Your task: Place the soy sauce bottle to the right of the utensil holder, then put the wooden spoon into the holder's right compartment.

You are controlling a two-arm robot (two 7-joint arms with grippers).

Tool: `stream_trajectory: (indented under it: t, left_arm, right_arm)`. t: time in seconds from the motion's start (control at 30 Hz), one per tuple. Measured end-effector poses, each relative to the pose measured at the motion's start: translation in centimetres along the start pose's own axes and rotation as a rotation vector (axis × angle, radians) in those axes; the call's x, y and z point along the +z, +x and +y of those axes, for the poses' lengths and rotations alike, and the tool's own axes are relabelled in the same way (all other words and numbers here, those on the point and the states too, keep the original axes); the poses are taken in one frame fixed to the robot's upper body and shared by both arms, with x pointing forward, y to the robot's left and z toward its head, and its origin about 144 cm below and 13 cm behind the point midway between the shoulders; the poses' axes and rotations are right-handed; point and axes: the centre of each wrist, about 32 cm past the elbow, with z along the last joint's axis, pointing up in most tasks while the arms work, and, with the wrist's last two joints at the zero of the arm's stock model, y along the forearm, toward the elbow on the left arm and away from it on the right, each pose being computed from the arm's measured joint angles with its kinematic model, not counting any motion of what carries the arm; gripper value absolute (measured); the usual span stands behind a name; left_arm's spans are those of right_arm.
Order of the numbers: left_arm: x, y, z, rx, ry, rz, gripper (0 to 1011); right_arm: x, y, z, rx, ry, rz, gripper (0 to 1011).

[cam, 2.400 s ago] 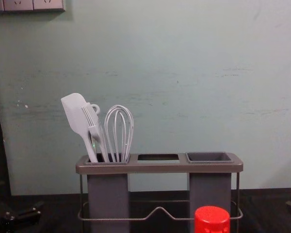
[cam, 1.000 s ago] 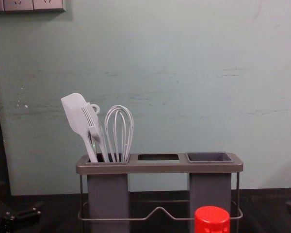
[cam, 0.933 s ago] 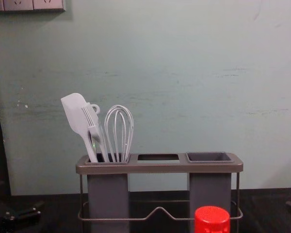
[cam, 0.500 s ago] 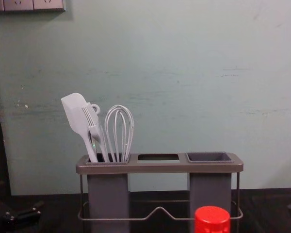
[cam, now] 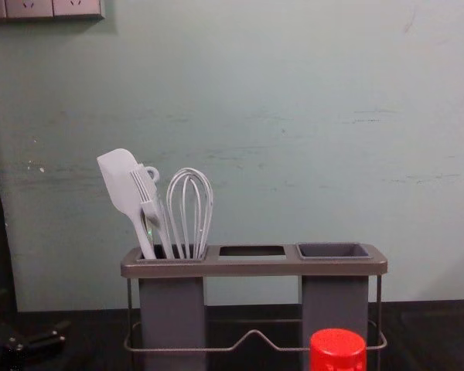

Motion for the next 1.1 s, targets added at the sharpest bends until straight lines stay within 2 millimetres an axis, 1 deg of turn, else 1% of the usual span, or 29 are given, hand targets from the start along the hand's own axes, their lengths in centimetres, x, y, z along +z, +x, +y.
stream_trajectory:
  t: [0.17,0.27,0.3,0.4,0.53,0.73,1.1]
  left_arm:
    - [0.0,0.0,0.0,0.0,0.0,0.0,1000]
    - [0.0,0.0,0.0,0.0,0.0,0.0,1000]
    - [0.0,0.0,0.0,0.0,0.0,0.0,1000]
    - [0.0,0.0,0.0,0.0,0.0,0.0,1000]
    - [0.0,0.0,0.0,0.0,0.0,0.0,1000]
    - [0.0,0.0,0.0,0.0,0.0,0.0,1000]
    - [0.0,0.0,0.0,0.0,0.0,0.0,1000]
  right_arm:
    - [0.4,-1.2,-1.6,0.026,0.022,0.006,1004]
    - [1.0,-2.2,-2.7,0.052,0.046,0.02,1004]
    - [1.0,-2.2,-2.7,0.052,0.046,0.02,1004]
    - [1.6,-3.1,-3.5,0.087,0.069,0.051,1004]
    - [2.2,-3.9,-4.2,0.124,0.091,0.083,1004]
    - [2.9,-4.9,-4.6,0.196,0.115,0.131,1004]
    - [4.0,-6.2,-4.5,0.305,0.156,0.202,1004]
